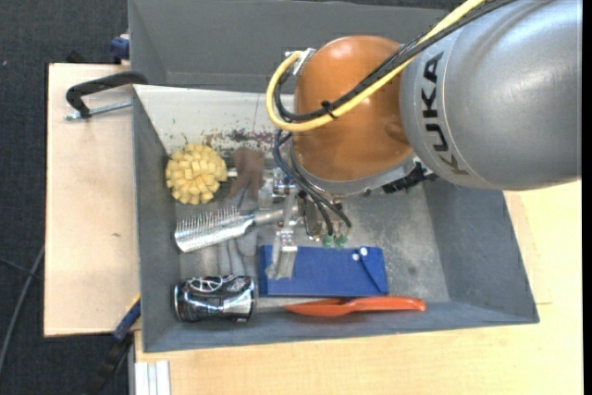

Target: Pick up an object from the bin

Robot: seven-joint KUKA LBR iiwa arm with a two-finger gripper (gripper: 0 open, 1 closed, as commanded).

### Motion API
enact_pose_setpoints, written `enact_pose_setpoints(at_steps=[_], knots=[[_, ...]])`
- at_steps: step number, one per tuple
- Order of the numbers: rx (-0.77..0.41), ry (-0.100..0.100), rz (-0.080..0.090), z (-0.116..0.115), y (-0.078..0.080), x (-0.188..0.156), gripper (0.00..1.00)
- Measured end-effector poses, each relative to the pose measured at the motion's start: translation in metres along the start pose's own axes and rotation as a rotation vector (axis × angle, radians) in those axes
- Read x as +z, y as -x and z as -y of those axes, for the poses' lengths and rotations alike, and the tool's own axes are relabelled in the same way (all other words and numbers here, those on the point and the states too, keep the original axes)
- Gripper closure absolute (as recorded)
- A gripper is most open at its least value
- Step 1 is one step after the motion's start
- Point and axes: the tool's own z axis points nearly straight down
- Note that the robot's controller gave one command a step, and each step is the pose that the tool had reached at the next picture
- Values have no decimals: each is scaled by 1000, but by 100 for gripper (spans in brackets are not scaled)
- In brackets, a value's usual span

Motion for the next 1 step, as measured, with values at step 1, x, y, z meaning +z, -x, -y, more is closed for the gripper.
enact_pose_setpoints(at_steps=[1], knots=[[3,2,9,1,2,-5,0]])
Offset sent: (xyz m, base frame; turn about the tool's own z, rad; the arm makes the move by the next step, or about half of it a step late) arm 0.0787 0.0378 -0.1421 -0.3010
